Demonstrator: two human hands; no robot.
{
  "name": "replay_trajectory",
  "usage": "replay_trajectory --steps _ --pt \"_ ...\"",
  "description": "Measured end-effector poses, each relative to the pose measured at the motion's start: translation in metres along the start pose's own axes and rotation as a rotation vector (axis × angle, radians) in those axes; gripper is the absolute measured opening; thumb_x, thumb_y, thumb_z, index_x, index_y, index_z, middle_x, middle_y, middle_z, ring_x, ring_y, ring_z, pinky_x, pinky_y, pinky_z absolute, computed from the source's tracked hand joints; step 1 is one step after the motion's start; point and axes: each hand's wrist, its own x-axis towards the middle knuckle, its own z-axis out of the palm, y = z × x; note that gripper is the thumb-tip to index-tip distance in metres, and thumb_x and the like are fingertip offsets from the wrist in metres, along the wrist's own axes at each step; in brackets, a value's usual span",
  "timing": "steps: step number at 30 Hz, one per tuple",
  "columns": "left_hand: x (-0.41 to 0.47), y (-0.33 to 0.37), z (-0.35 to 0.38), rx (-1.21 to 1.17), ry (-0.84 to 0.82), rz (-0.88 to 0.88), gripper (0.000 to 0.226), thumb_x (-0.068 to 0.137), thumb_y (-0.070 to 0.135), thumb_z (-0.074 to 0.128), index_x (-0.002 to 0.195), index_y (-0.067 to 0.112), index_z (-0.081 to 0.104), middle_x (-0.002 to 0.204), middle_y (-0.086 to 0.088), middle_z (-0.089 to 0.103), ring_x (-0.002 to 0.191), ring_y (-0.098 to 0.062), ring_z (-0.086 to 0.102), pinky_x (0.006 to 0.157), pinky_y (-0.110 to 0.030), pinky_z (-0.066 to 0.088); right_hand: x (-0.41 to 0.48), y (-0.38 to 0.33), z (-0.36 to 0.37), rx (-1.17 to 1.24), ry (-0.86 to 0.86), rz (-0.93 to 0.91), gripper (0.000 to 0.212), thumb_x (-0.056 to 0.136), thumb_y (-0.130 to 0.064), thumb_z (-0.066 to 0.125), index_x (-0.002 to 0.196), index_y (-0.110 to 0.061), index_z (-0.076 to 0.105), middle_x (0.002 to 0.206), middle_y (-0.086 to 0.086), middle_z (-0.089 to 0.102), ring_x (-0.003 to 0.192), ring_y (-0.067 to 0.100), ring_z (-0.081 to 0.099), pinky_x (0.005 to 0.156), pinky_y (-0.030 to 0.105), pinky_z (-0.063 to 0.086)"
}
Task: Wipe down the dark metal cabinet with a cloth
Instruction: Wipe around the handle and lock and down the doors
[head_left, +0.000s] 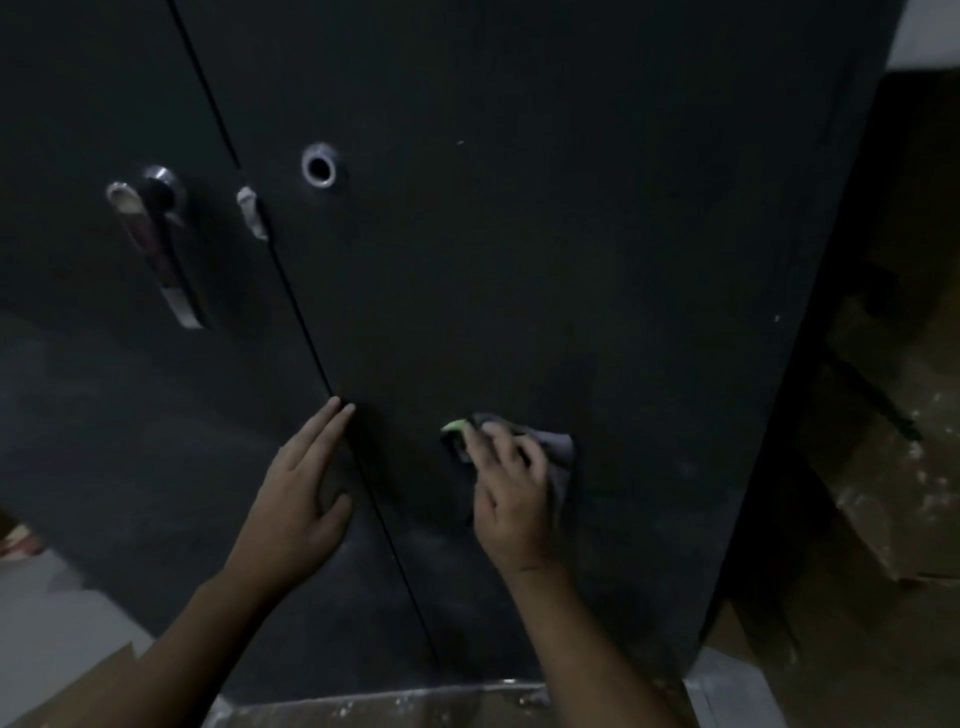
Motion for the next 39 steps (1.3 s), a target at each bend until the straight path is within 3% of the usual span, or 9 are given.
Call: replay_trajectory --steps 6,11,13,16,22,29,33,36,39 --pt "-0.028 -0.034 0.031 -0.154 0.033 -0.043 0.083 0.077 0.012 0.055 0.154 0.025 0.028 0.163 0.014 0.018 0.148 -0.007 0.021 0.119 -0.034 0.025 -0.038 0.024 0.010 -0.182 -0.268 -0.304 0.054 0.089 -0.010 0.049 0.136 -0.034 0.059 0.134 -0.012 0.062 0.095 0.015 0.052 0.073 0.035 0.053" --pt "-0.055 -0.057 0.063 -0.220 0.023 -0.075 0.083 0.078 0.010 0.053 0.155 0.028 0.027 0.163 0.015 0.017 0.148 -0.008 0.022 0.114 -0.058 0.030 -0.015 0.047 -0.020 -0.187 -0.095 -0.128 0.042 0.093 -0.015 0.056 0.134 -0.019 0.060 0.132 -0.007 0.060 0.102 0.018 0.050 0.095 0.020 0.038" --pt "-0.053 -0.063 0.071 -0.208 0.039 -0.051 0.080 0.080 0.010 0.052 0.155 0.023 0.027 0.162 0.009 0.019 0.147 -0.013 0.025 0.114 -0.055 0.033 -0.009 0.046 -0.018 -0.219 -0.017 -0.020 0.038 0.094 -0.018 0.057 0.131 -0.015 0.063 0.128 -0.007 0.059 0.101 0.018 0.047 0.098 0.012 0.028" --pt "-0.044 -0.065 0.076 -0.236 0.091 -0.067 0.080 0.080 0.004 0.055 0.154 0.018 0.029 0.154 0.000 0.028 0.142 -0.017 0.032 0.112 -0.042 0.039 -0.007 0.027 -0.001 -0.200 -0.011 -0.039 0.039 0.094 -0.015 0.057 0.133 -0.011 0.061 0.125 0.003 0.058 0.105 0.018 0.049 0.099 0.019 0.028" --pt "-0.040 -0.078 0.082 -0.159 0.108 -0.014 0.074 0.081 0.014 0.047 0.153 0.018 0.032 0.148 -0.007 0.033 0.133 -0.026 0.041 0.105 -0.050 0.044 -0.046 -0.005 0.064 -0.175 -0.456 -0.459 0.041 0.099 -0.013 0.057 0.140 -0.022 0.056 0.133 -0.002 0.060 0.087 0.020 0.055 0.083 0.030 0.049" --pt "-0.047 -0.094 0.076 -0.170 0.029 0.087 0.071 0.085 0.020 0.040 0.155 0.015 0.027 0.159 -0.004 0.022 0.145 -0.019 0.026 0.118 -0.039 0.030 -0.110 0.036 0.073 -0.313 -0.878 -0.528 0.043 0.091 -0.029 0.045 0.130 -0.035 0.059 0.136 -0.012 0.058 0.105 0.017 0.055 0.080 0.031 0.054" --pt "-0.048 -0.097 0.072 -0.187 -0.002 0.085 0.077 0.082 0.011 0.050 0.155 0.016 0.026 0.159 -0.002 0.023 0.144 -0.018 0.028 0.119 -0.034 0.027 -0.051 0.018 0.043 -0.341 -0.629 -0.578 0.034 0.102 -0.020 0.040 0.131 -0.025 0.057 0.131 -0.003 0.063 0.094 0.023 0.063 0.085 0.034 0.049" --pt "-0.046 -0.095 0.070 -0.206 0.013 0.080 0.079 0.080 0.008 0.052 0.155 0.014 0.028 0.158 -0.006 0.026 0.142 -0.021 0.032 0.117 -0.042 0.031 -0.014 0.004 0.019 -0.332 -0.354 -0.372 0.034 0.091 -0.007 0.056 0.122 -0.014 0.066 0.123 0.003 0.065 0.097 0.022 0.053 0.090 0.031 0.037" --pt "-0.050 -0.093 0.071 -0.217 0.001 0.077 0.080 0.082 0.009 0.053 0.156 0.017 0.024 0.159 -0.005 0.021 0.144 -0.022 0.028 0.118 -0.047 0.029 -0.043 0.014 0.020 -0.396 -0.425 -0.325 0.034 0.087 -0.009 0.053 0.118 -0.020 0.061 0.125 -0.003 0.059 0.091 0.024 0.049 0.084 0.033 0.042"
